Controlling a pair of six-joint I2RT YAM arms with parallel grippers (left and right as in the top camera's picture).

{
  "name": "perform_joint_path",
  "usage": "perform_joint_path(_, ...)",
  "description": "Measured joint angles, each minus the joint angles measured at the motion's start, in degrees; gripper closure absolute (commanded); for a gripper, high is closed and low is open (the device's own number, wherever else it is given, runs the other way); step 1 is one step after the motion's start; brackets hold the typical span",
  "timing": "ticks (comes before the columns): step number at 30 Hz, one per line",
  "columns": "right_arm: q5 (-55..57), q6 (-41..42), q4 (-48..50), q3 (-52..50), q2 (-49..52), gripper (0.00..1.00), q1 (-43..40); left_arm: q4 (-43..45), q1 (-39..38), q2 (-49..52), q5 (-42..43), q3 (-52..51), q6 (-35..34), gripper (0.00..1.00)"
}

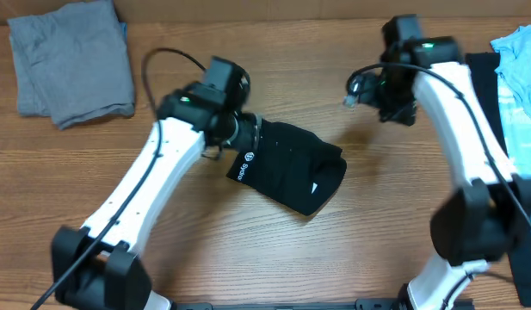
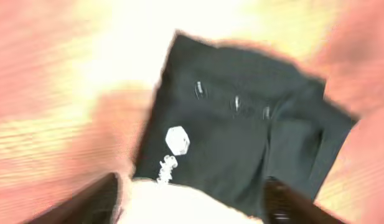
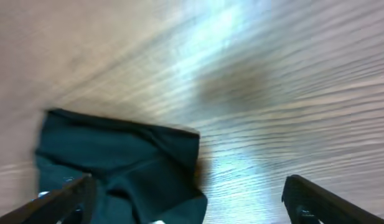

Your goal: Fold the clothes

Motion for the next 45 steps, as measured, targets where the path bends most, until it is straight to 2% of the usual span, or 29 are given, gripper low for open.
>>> perform_joint_path(6,1.4,0.0,-4.4,0.4,-4.1,0.00,-0.2,3.6,6.8,2.7,1.9,0.1,3.9,0.00)
perform_joint_path(13,1.9,-0.1,-3.5,0.3,-3.9,0.00,-0.2,5.3,13.0,13.2,17.7,0.1,15.6,0.00)
perform_joint_path(17,1.9,0.0,-3.1,0.3,-3.9,0.00,-0.2,6.1,13.0,19.5,27.1,0.1,20.9,0.00)
perform_joint_path(23,1.9,0.0,-2.9,0.3,-3.9,0.00,-0.2,6.1,12.7,24.6,36.7,0.1,25.0,0.00)
perform_joint_path(32,1.9,0.0,-1.2,0.3,-3.9,0.00,-0.2,3.8,8.6,28.2,41.3,0.1,26.6,0.00)
perform_joint_path(37,1.9,-0.1,-0.4,-0.5,-3.9,0.00,-0.2,7.3,5.1,28.9,43.2,0.2,26.6,0.01)
perform_joint_path(39,1.9,0.0,-0.4,-1.4,-3.9,0.00,-0.2,9.6,4.1,29.0,43.4,0.2,26.6,0.31)
perform_joint_path(40,1.9,0.0,-0.5,-1.9,-3.9,0.00,-0.2,11.2,3.7,29.2,43.2,0.2,26.5,0.52)
perform_joint_path(41,1.9,0.0,-0.3,-2.4,-3.9,0.00,-0.2,13.2,3.4,29.6,42.9,0.2,26.4,0.66)
perform_joint_path(42,1.9,0.0,-0.2,-2.9,-3.9,0.00,-0.2,14.6,3.3,30.1,42.6,0.2,26.2,0.76)
perform_joint_path(45,1.9,-0.1,0.4,-4.2,-3.9,0.00,-0.2,18.4,3.1,31.3,42.3,0.2,25.2,0.96)
